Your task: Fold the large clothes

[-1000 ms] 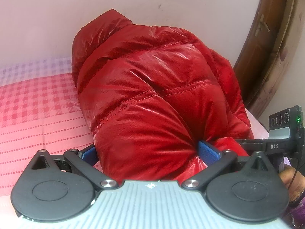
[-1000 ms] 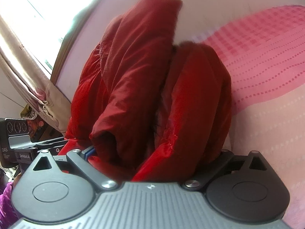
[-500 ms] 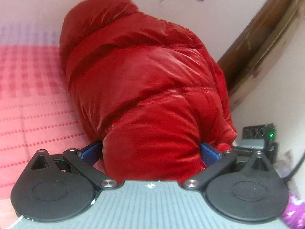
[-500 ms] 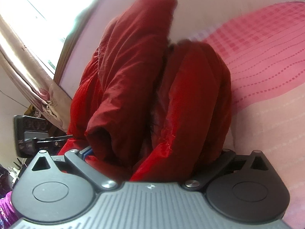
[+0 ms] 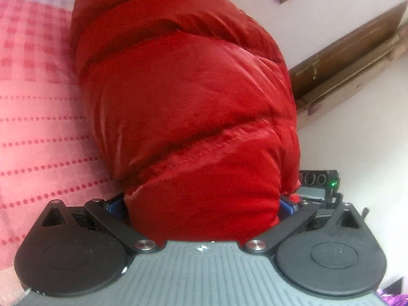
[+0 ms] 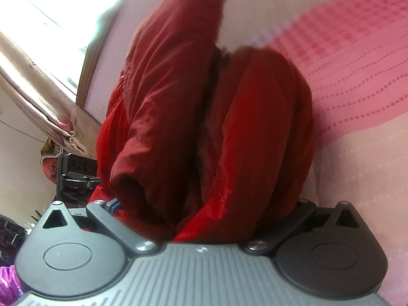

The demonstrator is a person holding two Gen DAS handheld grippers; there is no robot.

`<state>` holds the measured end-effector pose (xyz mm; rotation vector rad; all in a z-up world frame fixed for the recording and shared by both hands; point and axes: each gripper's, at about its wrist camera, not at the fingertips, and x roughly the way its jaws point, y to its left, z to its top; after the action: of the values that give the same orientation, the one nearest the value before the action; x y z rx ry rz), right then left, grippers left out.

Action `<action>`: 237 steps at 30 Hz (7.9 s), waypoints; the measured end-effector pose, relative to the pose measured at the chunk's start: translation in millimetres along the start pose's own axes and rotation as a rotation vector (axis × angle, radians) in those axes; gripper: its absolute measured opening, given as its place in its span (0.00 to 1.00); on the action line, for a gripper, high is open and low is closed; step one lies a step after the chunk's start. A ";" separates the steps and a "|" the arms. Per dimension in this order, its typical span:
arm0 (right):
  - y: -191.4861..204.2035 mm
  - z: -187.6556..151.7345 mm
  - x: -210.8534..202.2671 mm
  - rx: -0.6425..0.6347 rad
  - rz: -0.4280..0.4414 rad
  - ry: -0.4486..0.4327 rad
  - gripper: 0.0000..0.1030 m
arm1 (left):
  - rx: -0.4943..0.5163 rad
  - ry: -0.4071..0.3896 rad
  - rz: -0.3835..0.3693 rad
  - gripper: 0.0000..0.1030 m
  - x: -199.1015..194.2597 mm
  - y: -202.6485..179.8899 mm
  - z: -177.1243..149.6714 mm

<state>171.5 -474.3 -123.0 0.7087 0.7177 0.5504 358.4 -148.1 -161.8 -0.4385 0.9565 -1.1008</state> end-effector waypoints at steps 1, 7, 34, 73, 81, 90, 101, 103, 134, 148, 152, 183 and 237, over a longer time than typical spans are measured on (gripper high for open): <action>0.1 0.9 1.1 -0.006 0.002 -0.002 1.00 | 0.029 -0.019 0.025 1.00 0.6 -7.1 -2.1; 19.1 -12.3 1.5 -0.138 -0.051 -0.079 0.91 | 0.137 -0.107 0.185 1.00 3.0 -46.2 -19.3; 96.8 -56.6 26.6 -0.257 -0.022 -0.144 0.76 | 0.184 -0.243 0.423 0.99 -40.7 -92.1 -60.4; 262.8 -78.8 187.0 -0.423 0.189 0.039 0.76 | 0.033 -0.493 0.670 0.99 -234.1 -52.6 -95.3; 271.3 -81.8 206.2 -0.430 0.230 0.071 0.76 | 0.004 -0.531 0.718 0.99 -256.5 -42.2 -91.2; 280.5 -84.9 229.7 -0.435 0.247 0.102 0.76 | -0.027 -0.550 0.741 0.99 -274.4 -29.5 -96.3; 292.5 -86.7 260.2 -0.439 0.238 0.123 0.76 | -0.049 -0.549 0.755 0.99 -268.8 -38.7 -100.4; 291.9 -87.8 262.5 -0.438 0.237 0.125 0.76 | -0.049 -0.546 0.759 0.99 -267.4 -39.2 -98.4; 282.6 -100.0 275.2 -0.487 0.140 0.076 0.92 | -0.066 -0.578 0.797 1.00 -265.6 -38.6 -104.4; 285.6 -110.1 257.7 -0.502 0.081 0.028 0.94 | -0.089 -0.594 0.849 1.00 -264.8 -53.0 -108.3; 287.2 -110.9 253.8 -0.510 0.065 0.030 0.95 | -0.098 -0.597 0.876 1.00 -264.7 -58.5 -110.0; 345.6 -148.4 177.3 -0.633 -0.076 -0.096 0.99 | 0.002 -0.669 1.278 1.00 -235.7 -157.0 -136.0; 357.1 -203.0 139.0 -0.613 -0.276 0.169 1.00 | -0.313 -0.384 1.246 1.00 -203.1 -209.4 -200.0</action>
<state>33.7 -75.1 -24.6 -0.0095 0.7375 0.5411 52.4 -26.3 -32.9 -0.2046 0.8221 0.2594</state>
